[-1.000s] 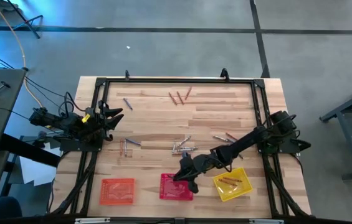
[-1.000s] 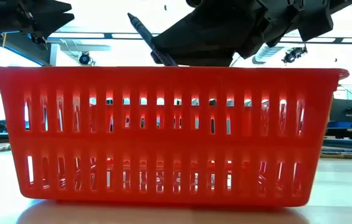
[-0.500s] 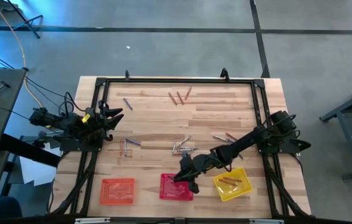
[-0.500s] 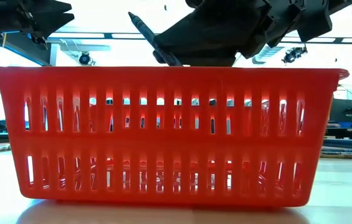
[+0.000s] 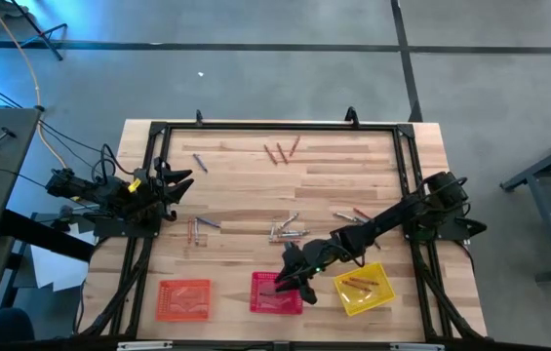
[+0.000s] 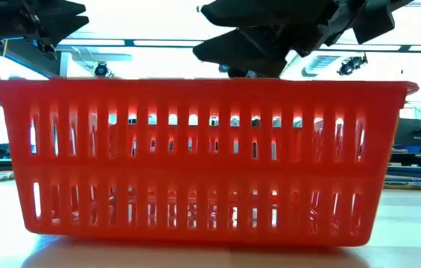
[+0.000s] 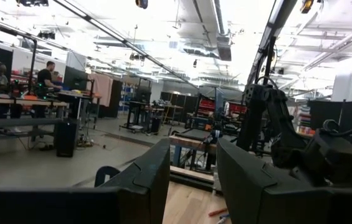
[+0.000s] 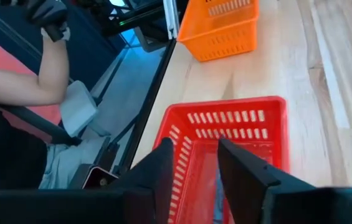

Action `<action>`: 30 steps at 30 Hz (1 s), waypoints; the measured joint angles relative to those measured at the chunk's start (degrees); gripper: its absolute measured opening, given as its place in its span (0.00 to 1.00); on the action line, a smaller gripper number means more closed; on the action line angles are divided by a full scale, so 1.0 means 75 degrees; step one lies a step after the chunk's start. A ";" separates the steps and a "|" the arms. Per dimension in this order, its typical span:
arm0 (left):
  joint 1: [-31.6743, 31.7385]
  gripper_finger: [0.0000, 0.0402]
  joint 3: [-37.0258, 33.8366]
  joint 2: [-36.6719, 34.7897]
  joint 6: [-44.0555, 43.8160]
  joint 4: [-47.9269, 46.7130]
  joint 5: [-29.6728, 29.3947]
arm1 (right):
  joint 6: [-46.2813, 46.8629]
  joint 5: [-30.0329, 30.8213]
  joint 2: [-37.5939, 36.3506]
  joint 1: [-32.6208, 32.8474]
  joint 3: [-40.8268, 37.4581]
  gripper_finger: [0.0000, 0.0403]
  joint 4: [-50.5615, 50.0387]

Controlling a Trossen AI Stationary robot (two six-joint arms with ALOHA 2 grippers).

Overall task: Sort crayons
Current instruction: Put the blue crayon into the red bin, then put the gray crayon into the orange bin

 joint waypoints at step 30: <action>-0.0003 0.29 0.0000 0.0000 0.0000 -0.0018 0.0003 | -0.1270 0.0724 -0.2093 -0.3056 0.0003 0.30 -0.6078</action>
